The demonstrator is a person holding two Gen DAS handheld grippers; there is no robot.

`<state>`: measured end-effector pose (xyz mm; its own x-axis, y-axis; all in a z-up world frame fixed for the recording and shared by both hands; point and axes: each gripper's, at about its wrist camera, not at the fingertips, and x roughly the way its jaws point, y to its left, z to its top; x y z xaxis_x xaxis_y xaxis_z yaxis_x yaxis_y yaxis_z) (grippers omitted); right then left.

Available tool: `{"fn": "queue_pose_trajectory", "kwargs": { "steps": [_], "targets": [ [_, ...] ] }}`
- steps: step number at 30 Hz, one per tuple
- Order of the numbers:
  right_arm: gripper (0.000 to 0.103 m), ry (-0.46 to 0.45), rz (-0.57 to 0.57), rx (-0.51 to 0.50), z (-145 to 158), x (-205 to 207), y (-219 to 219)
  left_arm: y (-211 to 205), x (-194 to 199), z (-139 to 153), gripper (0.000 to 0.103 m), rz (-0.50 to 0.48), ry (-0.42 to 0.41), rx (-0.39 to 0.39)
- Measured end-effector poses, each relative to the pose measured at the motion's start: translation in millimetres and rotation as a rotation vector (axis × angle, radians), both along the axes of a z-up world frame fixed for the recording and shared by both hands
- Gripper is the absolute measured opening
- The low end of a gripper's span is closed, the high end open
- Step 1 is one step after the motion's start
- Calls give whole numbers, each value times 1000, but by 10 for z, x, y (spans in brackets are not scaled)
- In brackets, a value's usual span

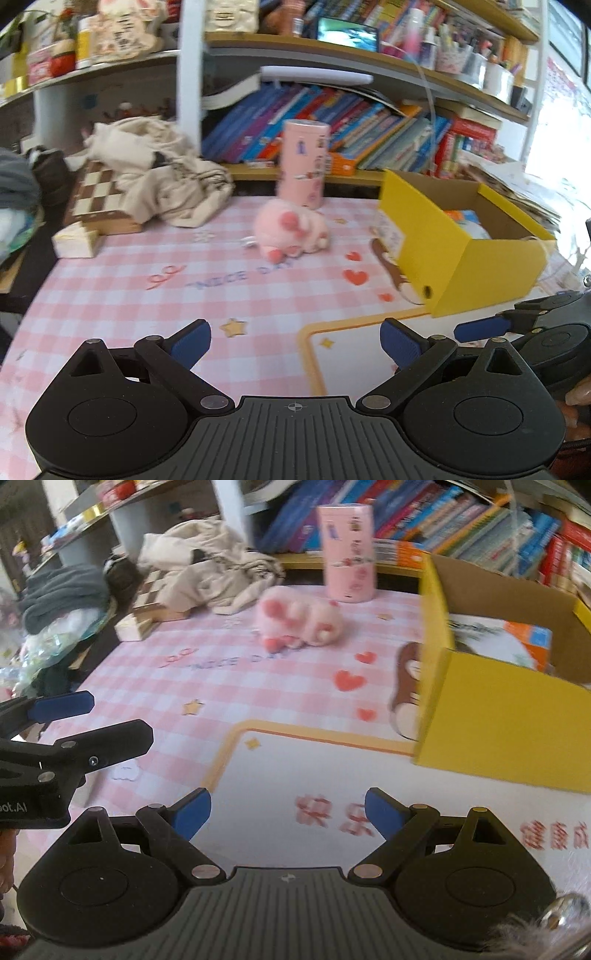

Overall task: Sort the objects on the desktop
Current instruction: 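Raise both open tools up out of the yellow box, then move left tool to white eraser while right tool approaches pink pig plush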

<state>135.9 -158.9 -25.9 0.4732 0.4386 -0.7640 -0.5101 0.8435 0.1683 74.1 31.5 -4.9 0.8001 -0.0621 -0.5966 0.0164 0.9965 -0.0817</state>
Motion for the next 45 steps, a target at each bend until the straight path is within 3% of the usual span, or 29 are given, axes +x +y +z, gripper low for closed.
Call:
{"fn": "queue_pose_trajectory", "kwargs": {
  "steps": [16,30,39,45],
  "targets": [
    [91,-54,77,0,77,53,461,435,-118,-85,100,74,54,108],
    [91,-63,82,-21,92,77,449,529,-138,-183,100,114,101,94],
    [91,-68,78,-23,106,68,416,566,-155,-330,100,123,193,108],
    [91,-69,59,-19,114,82,375,672,-147,-412,100,162,225,70]
  ]
}}
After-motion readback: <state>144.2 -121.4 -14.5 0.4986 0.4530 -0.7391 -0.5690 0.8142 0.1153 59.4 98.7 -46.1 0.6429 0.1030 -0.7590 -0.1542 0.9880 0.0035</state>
